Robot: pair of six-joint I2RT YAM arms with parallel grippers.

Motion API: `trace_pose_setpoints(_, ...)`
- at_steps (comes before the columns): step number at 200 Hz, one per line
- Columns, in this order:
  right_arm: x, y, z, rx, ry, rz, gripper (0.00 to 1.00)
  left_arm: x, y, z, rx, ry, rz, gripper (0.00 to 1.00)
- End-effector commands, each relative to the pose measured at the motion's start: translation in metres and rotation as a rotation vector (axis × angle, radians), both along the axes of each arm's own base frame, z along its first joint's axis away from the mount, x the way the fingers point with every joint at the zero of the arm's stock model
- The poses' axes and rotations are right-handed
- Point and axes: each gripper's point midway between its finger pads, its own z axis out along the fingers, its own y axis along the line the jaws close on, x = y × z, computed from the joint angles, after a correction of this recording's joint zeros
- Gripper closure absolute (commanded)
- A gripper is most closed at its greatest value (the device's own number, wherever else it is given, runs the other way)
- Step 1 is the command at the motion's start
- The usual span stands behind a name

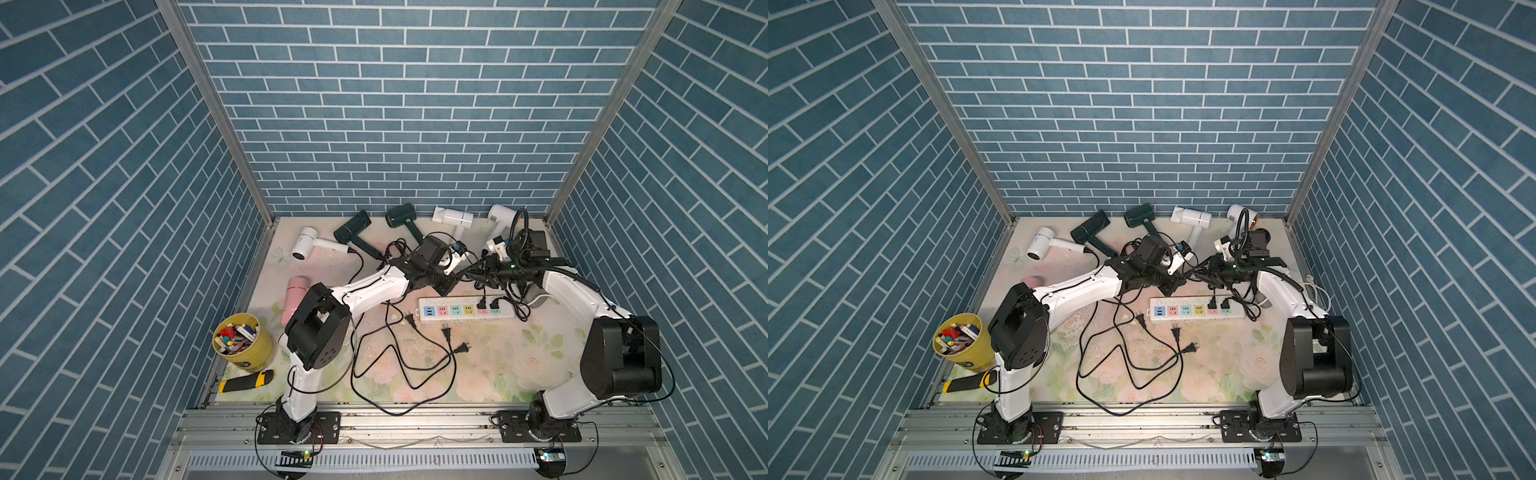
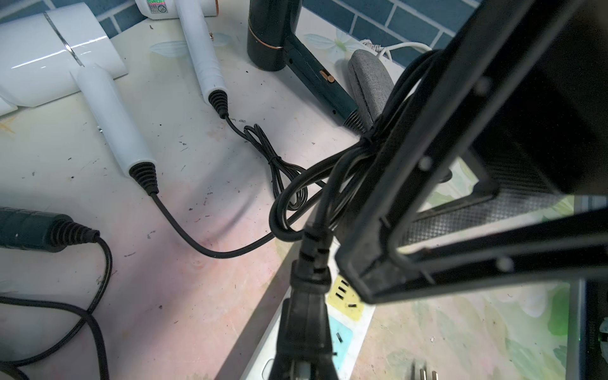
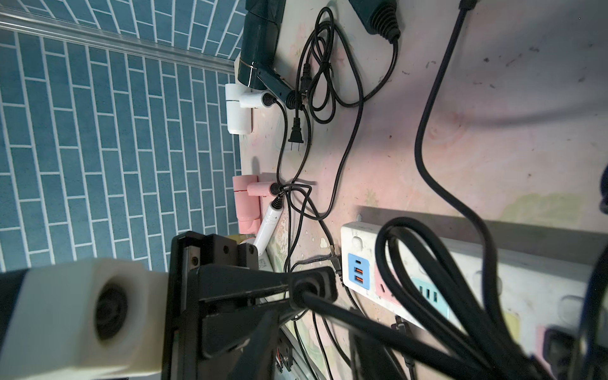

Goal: Charge the blow dryers
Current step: Pick up the plug from the center of the board, then insert the plug into the socket.

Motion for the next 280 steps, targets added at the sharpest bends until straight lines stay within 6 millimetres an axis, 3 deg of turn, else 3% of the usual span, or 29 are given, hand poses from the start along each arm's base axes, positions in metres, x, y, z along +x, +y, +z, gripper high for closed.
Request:
trace_pose_setpoints(1, 0.002, 0.007, 0.007, 0.006, -0.019, 0.039, 0.64, -0.006, -0.005, 0.019, -0.013, -0.038, -0.027, 1.0)
trace_pose_setpoints(32, 0.004, 0.012, 0.003, 0.002, -0.013, 0.054, 0.69, -0.01, -0.009, 0.019, -0.005, -0.037, -0.043, 1.0)
trace_pose_setpoints(82, 0.003, 0.01, -0.003, -0.072, -0.028, 0.061, 1.0, -0.012, -0.011, 0.025, -0.021, -0.03, -0.045, 1.0)
trace_pose_setpoints(90, 0.003, 0.008, -0.005, -0.094, -0.035, 0.056, 1.0, -0.012, -0.011, 0.026, -0.025, -0.024, -0.042, 1.0)
trace_pose_setpoints(126, 0.006, -0.001, -0.002, -0.153, -0.115, 0.014, 1.0, -0.017, -0.011, 0.044, -0.068, -0.011, -0.041, 0.8)
trace_pose_setpoints(171, 0.009, -0.005, 0.001, -0.165, -0.148, -0.024, 1.0, -0.015, -0.007, 0.047, -0.073, -0.009, -0.031, 0.78)
trace_pose_setpoints(185, 0.009, -0.008, 0.0, -0.187, -0.152, -0.036, 1.0, -0.012, -0.002, 0.045, -0.064, 0.003, -0.01, 0.65)
trace_pose_setpoints(220, 0.0, -0.018, -0.005, -0.314, -0.204, -0.05, 1.0, -0.005, 0.028, 0.061, -0.091, 0.035, 0.091, 0.29)
trace_pose_setpoints(255, -0.011, -0.021, -0.019, -0.526, -0.278, -0.035, 1.0, 0.008, 0.089, 0.081, -0.071, 0.049, 0.344, 0.11)
trace_pose_setpoints(259, -0.012, -0.022, -0.022, -0.557, -0.284, -0.03, 1.0, 0.009, 0.097, 0.083, -0.071, 0.051, 0.376, 0.02)
trace_pose_setpoints(280, -0.017, -0.024, -0.041, -0.668, -0.286, -0.025, 1.0, 0.009, 0.135, 0.082, -0.062, 0.041, 0.524, 0.0)
